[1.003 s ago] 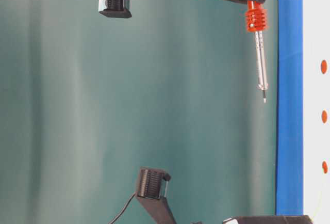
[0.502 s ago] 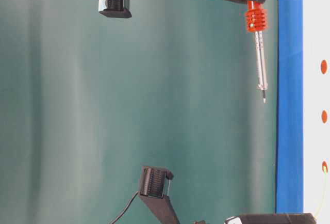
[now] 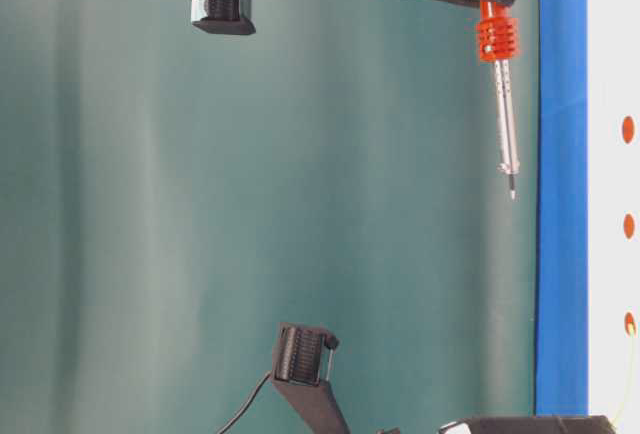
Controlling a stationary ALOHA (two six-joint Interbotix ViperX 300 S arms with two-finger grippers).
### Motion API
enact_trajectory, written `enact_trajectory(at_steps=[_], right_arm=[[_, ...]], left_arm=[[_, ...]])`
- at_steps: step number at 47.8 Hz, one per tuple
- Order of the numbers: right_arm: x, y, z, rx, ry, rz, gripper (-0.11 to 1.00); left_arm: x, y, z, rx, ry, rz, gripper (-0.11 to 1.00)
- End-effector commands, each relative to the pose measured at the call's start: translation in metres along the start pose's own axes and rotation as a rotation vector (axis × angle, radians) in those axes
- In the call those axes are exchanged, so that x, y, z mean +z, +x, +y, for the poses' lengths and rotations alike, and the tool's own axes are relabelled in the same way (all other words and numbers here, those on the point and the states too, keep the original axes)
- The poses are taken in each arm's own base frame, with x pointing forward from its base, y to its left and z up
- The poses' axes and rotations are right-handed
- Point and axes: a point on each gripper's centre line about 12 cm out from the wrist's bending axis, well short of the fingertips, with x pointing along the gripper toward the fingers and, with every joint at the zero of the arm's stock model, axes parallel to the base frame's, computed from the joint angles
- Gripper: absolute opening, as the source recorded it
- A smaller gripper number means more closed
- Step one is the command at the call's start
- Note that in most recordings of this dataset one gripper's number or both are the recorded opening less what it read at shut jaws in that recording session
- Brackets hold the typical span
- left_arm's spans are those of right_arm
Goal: Touch the tip of the soldering iron to the tip of the solder at the mark.
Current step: 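Bring the solder tip with the left gripper onto the leftmost red dot, then move the iron tip with the right gripper leftward to the solder tip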
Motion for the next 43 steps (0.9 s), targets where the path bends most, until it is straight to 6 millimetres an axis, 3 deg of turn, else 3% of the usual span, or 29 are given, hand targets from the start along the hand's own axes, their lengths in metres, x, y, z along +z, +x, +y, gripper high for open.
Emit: enact_trajectory(at_steps=[1, 23, 43], right_arm=[[0.012, -0.005, 0.001, 0.002, -0.006, -0.038, 0.06], [0.029, 0.012, 0.010, 0.017, -0.025, -0.021, 0.06], [0.054, 0.059, 0.019, 0.017, -0.076, 0.067, 0.07]], left_arm=[[0.005, -0.003, -0.002, -0.004, 0.007, -0.020, 0.03], [0.005, -0.003, -0.002, -0.004, 0.007, -0.021, 0.03], [0.005, -0.004, -0.001, -0.002, 0.004, -0.021, 0.03]])
